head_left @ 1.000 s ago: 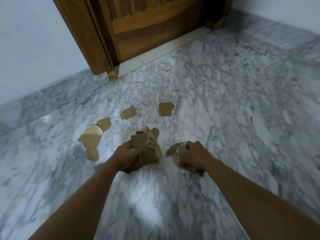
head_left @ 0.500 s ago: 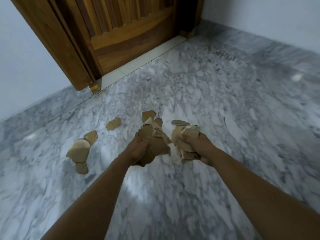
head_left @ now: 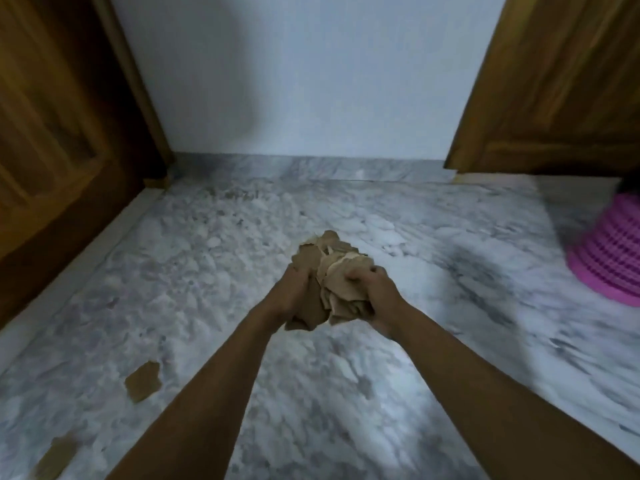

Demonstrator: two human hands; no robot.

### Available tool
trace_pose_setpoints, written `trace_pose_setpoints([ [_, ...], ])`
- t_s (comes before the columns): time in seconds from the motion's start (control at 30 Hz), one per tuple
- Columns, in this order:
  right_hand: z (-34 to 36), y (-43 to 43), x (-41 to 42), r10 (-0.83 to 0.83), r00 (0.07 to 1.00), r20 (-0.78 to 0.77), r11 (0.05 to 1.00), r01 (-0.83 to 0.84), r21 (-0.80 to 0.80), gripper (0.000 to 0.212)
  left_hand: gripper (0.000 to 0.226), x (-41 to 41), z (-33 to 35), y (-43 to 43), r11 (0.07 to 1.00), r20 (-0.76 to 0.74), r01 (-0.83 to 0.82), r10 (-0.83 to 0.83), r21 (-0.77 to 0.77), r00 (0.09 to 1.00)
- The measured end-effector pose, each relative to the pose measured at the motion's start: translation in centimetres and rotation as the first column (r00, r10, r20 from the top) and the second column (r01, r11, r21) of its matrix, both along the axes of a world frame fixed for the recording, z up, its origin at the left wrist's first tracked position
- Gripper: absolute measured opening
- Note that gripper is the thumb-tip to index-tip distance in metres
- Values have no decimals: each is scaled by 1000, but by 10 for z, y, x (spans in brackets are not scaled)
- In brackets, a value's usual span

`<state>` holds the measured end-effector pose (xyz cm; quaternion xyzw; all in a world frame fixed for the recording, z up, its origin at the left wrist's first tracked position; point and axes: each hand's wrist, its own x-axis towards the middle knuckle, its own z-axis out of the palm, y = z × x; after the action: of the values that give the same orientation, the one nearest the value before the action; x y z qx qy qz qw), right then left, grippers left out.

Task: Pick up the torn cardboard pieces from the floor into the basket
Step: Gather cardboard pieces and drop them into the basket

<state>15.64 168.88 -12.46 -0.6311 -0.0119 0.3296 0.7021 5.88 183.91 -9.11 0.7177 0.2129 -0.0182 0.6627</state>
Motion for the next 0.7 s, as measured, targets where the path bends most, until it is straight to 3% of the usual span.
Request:
trace_pose_setpoints([
  [0.07, 25, -40, 23, -73, 997, 8, 997, 72, 33, 81, 42, 33, 20, -29, 992, 59, 128, -127, -16, 990],
  [0.2, 61, -131, 82, -194, 980, 35, 979, 191, 75, 64, 39, 118, 44, -95, 972, 60, 209, -217, 112, 974],
  [0.3, 91, -205, 134, -201, 977, 71, 976, 194, 104, 24, 22, 184, 73, -156, 971, 97, 221, -229, 93, 968],
  [0.33, 102, -234, 156, -217, 972, 92, 972, 206, 110, 21, 23, 210, 83, -184, 968, 117, 234, -244, 86, 963],
  [0.47, 143, -319, 224, -295, 941, 164, 952, 276, 131, 30, 21, 292, 113, -263, 939, 173, 306, -331, 155, 927],
  [0.7, 205, -485, 322, -459, 833, 309, 887, 449, 106, 38, 38, 417, 168, -428, 891, 311, 373, -442, 258, 842],
])
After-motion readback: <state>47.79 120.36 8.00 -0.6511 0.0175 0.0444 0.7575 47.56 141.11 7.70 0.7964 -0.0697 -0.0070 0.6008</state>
